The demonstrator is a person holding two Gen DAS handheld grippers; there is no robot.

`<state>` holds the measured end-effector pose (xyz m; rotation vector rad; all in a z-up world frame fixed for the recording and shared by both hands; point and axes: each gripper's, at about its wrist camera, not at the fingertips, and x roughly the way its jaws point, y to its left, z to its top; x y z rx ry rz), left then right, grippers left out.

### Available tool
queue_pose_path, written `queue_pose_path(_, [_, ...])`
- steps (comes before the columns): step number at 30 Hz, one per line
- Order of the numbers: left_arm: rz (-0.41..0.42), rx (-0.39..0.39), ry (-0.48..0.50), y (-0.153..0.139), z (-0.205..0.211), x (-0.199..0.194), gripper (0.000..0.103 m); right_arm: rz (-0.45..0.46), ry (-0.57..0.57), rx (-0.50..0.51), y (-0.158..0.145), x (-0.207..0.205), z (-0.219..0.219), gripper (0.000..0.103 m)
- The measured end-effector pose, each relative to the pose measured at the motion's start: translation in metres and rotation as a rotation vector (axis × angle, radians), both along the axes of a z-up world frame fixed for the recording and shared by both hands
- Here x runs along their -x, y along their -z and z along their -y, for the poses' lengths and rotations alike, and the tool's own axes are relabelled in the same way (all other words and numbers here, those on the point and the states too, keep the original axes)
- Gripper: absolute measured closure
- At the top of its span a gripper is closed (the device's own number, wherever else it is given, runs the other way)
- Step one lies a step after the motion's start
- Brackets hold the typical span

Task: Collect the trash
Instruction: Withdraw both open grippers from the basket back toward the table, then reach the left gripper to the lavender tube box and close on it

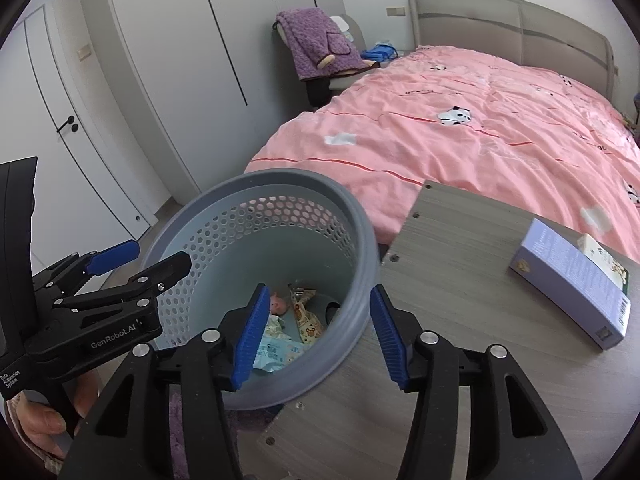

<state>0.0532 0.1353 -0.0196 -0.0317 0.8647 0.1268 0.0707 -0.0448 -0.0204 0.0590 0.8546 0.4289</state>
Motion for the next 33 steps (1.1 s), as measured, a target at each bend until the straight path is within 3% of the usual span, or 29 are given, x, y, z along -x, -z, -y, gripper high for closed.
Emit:
queue_pose_path(10, [0.004,0.006,0.084,-0.006,0.042,0.008,0.025,0.002,0.120,-0.001,0.004,0.016,0.062,0.041])
queue_pose_path(21, [-0.025,0.002,0.162,-0.002,0.103,0.000,0.024,-0.004,0.286,0.017,0.018,0.020,0.173,0.035])
queue_pose_path(33, [-0.049,-0.035,0.212,0.001,0.156,-0.017,0.023,-0.013,0.283,0.025,0.033,-0.007,0.243,0.026])
